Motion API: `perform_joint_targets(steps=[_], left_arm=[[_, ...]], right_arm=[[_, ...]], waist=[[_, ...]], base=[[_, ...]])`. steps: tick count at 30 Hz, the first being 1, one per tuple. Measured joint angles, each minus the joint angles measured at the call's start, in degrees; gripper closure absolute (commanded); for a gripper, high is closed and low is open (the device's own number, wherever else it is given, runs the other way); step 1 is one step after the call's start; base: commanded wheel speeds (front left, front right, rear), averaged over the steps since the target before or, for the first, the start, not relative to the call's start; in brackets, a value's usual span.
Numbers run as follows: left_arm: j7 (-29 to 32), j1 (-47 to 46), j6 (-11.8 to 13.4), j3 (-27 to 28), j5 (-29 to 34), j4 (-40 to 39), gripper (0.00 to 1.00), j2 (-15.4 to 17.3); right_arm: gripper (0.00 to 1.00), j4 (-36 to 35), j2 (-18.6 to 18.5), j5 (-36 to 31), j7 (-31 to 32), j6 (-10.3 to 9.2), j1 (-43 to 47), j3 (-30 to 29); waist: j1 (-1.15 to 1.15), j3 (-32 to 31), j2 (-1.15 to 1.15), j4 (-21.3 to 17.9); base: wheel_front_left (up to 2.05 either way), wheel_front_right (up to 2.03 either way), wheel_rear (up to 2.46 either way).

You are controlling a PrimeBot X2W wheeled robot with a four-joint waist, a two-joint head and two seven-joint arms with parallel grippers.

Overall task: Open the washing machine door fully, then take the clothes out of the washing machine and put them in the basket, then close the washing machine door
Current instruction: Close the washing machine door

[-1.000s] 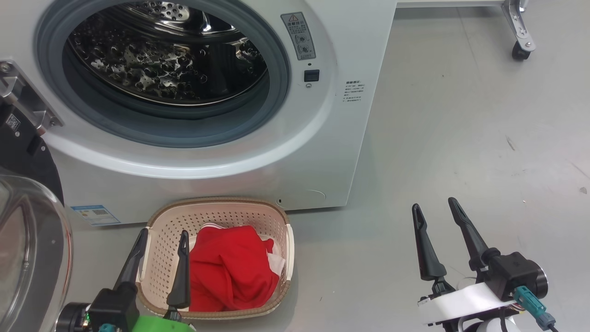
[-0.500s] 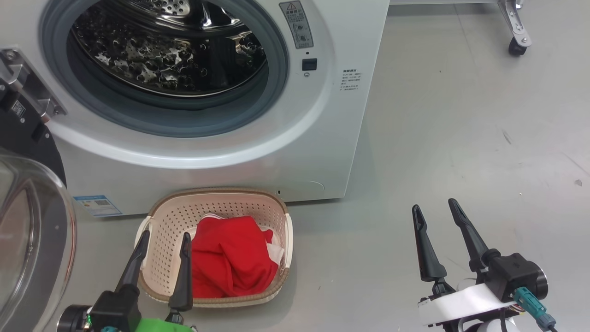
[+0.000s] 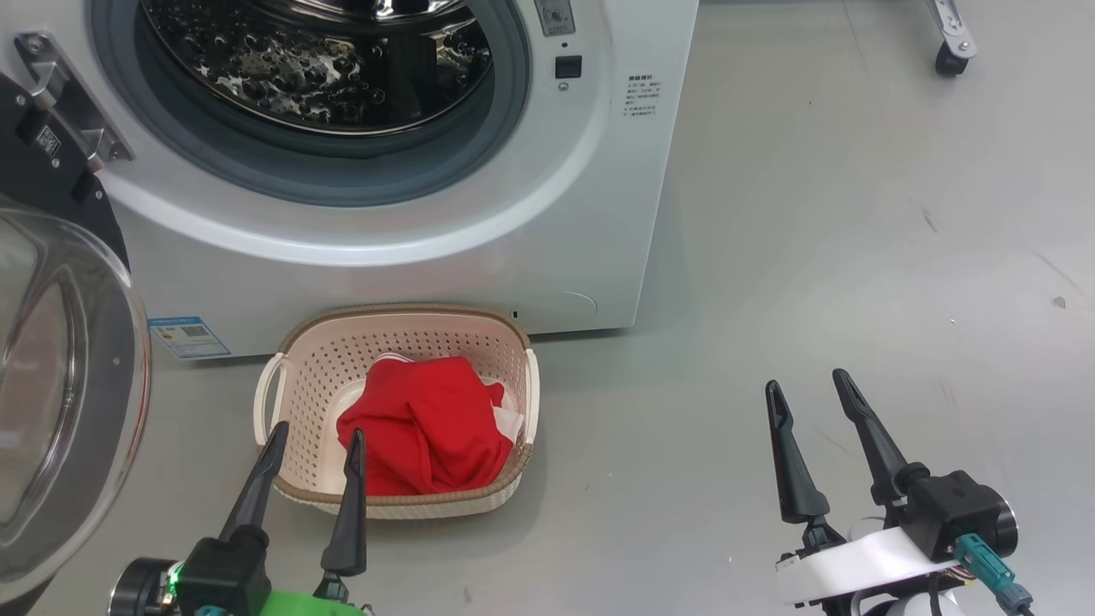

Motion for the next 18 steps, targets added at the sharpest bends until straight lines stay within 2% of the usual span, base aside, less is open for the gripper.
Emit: perform_joint_targets(steps=[18], left_arm=[[0.4,0.0,0.2,0.2,0.0,-1.8,0.00,0.2]], right_arm=[[0.00,-0.2,0.0,0.0,0.0,-0.44,0.0,-0.2]], waist=[[0.00,0.0,0.00,-0.2]], base=[[-0.49,0.49,0.00]])
